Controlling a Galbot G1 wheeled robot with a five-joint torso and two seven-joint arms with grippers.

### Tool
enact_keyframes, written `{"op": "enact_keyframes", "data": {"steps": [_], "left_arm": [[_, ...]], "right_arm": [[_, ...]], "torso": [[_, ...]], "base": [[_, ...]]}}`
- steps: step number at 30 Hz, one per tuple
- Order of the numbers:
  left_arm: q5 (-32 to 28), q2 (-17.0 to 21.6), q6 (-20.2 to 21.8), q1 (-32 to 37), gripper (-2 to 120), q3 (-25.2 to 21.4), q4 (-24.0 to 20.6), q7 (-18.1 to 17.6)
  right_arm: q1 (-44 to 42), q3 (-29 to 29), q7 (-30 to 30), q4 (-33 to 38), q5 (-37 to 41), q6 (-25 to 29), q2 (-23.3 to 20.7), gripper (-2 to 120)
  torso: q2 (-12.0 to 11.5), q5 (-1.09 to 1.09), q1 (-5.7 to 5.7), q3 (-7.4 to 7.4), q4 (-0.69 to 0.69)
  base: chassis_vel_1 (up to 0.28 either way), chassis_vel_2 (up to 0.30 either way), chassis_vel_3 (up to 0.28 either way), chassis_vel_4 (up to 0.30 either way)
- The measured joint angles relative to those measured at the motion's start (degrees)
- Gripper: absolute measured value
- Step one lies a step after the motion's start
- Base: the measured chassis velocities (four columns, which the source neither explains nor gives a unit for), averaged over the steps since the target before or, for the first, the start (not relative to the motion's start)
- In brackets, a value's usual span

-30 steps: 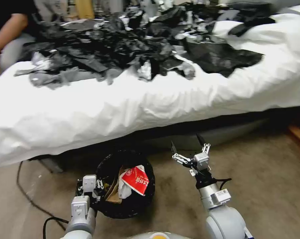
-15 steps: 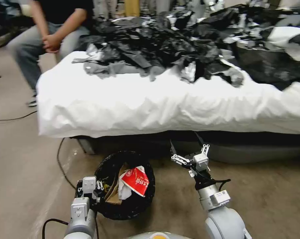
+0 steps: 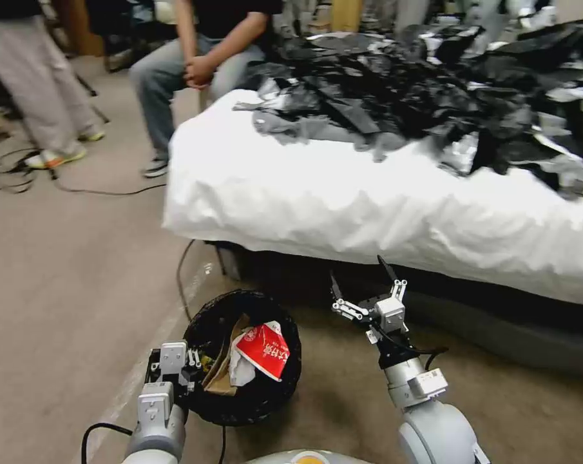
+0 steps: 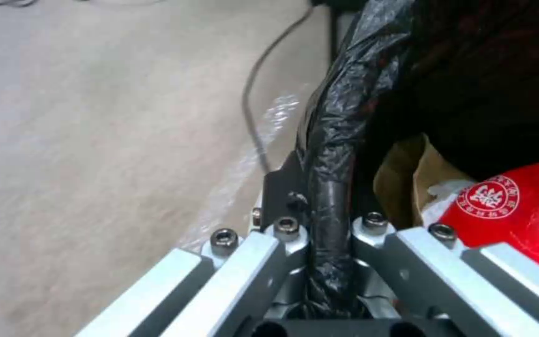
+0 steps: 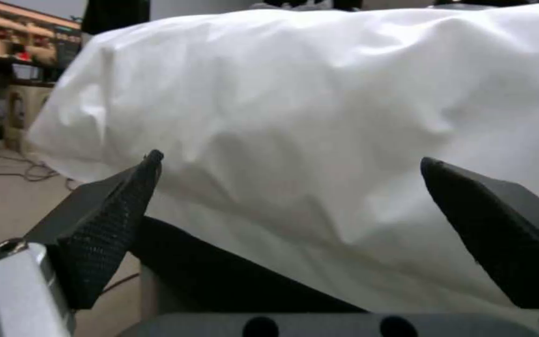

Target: Pick up the trash bin, then pick up the garbage from the floor and place it into the trash bin.

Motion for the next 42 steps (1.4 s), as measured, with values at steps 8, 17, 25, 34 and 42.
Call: {"op": "enact_keyframes", "data": {"steps": [8,17,25,34,42], "left_arm": [[-0.1,0.0,0.1,-0.2,0,-0.1,0.0,0.0],[-0.4,0.1,0.3,-0.2,0,-0.7,-0.5,0.1],[-0.5,0.1,0.4,-0.1,0,-0.8,-0.8,0.1],[-0.9,-0.2,0.3,0.3,0,-1.4,-1.3,0.1],[-0.9,-0.3,-0.1,0.8,0,-1.4,-1.4,0.1]], "right_arm": [[0.1,0.1,0.0,-0.2,0.0,-0.1,-0.2,100],[0.4,-0.1,0.0,-0.6,0.1,-0.2,0.0,100],[0.2,-0.1,0.0,-1.1,0.1,-0.1,0.1,100],[-0.3,0.1,-0.1,-0.9,0.0,0.3,-0.1,100],[-0.7,-0.1,-0.2,-0.7,-0.2,0.5,0.0,100]], "torso": [[0.0,0.00,0.00,0.00,0.01],[0.0,0.00,0.00,0.00,0.01],[0.0,0.00,0.00,0.00,0.00],[0.0,0.00,0.00,0.00,0.00],[0.0,0.00,0.00,0.00,0.01]], "base": [[0.141,0.126,0.118,0.127],[0.121,0.114,0.133,0.127],[0.114,0.123,0.124,0.126],[0.125,0.124,0.125,0.134],[0.122,0.125,0.123,0.117]]}}
